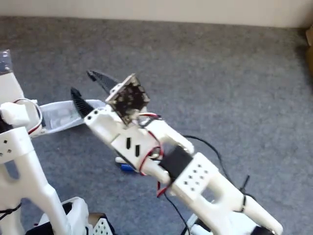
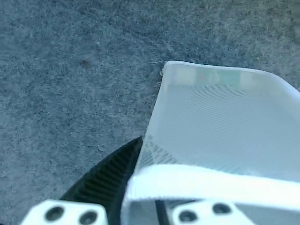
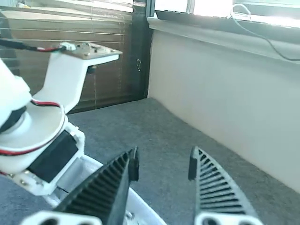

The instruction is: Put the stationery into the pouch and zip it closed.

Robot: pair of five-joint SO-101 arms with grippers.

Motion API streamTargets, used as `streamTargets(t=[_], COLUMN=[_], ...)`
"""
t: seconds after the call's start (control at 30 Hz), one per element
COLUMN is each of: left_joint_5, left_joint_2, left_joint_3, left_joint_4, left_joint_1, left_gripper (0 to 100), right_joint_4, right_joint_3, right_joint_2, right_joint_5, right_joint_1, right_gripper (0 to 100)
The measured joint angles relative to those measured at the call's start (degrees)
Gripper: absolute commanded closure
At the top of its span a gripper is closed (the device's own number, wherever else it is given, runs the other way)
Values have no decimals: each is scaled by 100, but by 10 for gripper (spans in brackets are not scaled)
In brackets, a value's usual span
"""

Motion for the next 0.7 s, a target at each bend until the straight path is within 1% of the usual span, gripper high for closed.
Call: streamTargets(t=[0.2, 0.33, 0.47, 0.7], left_joint_5=[0, 0, 0, 0], left_joint_2=[0, 0, 0, 0], left_joint_3=[26, 35, 35, 35], left_joint_4=[-79, -79, -97, -97], left_joint_1=[-79, -97, -97, -97], left_gripper=[993, 993, 993, 993], right_joint_4=[615, 1046, 1697, 2840], right_joint_3=[-105, -105, -105, -105], right_joint_2=[-369, -369, -369, -369], right_joint_5=[0, 0, 0, 0], right_joint_1=[255, 589, 905, 1257], right_gripper=[848, 848, 848, 848])
